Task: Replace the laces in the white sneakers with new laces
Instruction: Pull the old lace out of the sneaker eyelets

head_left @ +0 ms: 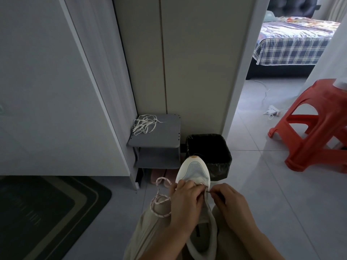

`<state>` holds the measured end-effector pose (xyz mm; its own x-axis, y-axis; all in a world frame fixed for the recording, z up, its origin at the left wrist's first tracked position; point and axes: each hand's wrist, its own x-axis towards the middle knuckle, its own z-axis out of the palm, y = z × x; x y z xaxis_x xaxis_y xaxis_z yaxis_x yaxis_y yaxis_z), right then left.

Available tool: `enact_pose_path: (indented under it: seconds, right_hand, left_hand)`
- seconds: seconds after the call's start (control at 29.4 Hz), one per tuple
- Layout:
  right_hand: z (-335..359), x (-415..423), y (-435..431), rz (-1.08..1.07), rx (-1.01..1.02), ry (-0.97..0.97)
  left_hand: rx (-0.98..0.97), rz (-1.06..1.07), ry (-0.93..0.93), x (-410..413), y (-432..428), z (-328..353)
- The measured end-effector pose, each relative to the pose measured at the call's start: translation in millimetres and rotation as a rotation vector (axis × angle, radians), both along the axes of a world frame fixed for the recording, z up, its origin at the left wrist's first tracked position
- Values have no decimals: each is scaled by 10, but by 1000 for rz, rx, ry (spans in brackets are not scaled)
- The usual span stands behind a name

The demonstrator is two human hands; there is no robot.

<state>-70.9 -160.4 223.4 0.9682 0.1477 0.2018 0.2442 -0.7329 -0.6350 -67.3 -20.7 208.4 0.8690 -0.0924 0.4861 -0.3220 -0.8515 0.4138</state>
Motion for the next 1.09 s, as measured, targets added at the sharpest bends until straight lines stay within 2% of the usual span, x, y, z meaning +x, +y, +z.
enact_pose_path:
  seconds: [0.07,0.1,0.14,0.2,0.31,0.41,0.48,0.61,0.71,0.82,0.88,0.92,1.09]
  right_hand:
    - [-41,7,14,27,-65,-95]
    - [-5,4,25,22,-43,-76]
    - [24,0,27,-4,26,-42]
    - [58,4,26,-25,184,143]
    - [76,61,5,-28,170,303]
    - [85,59,-9,-23,186,312]
    - [52,30,-27,8,183,243]
    - [44,2,-51,109,-61,-91]
    - [26,52,-49,176,-162,-213]
    - [53,38,36,57,-3,-24]
    - [57,21,51,25,155,238]
    - [71,31,45,5,215,303]
    - [141,37,4,25,340,381]
  left_hand:
    - [-45,-6,38,-9,11,-13]
    - [-62,-4,44,-10,14,-15]
    - [-69,-4,44,-9,12,-14]
    - [-67,-9,32,-5,2,-5]
    - [-67,-18,9,12,0,-11]
    - [-37,-31,-14,29,32,-28]
    - [-4,-35,-23,27,30,-16]
    - [-4,-24,-25,-3,25,-34]
    - [-32,-16,-18,-23,21,-55]
    - [-66,-10,-15,-28,8,-23]
    - [-79,-16,-18,-30,7,-20]
    - [-71,-17,-23,-33,11,-24]
    - [-2,-21,-29,-44,60,-18]
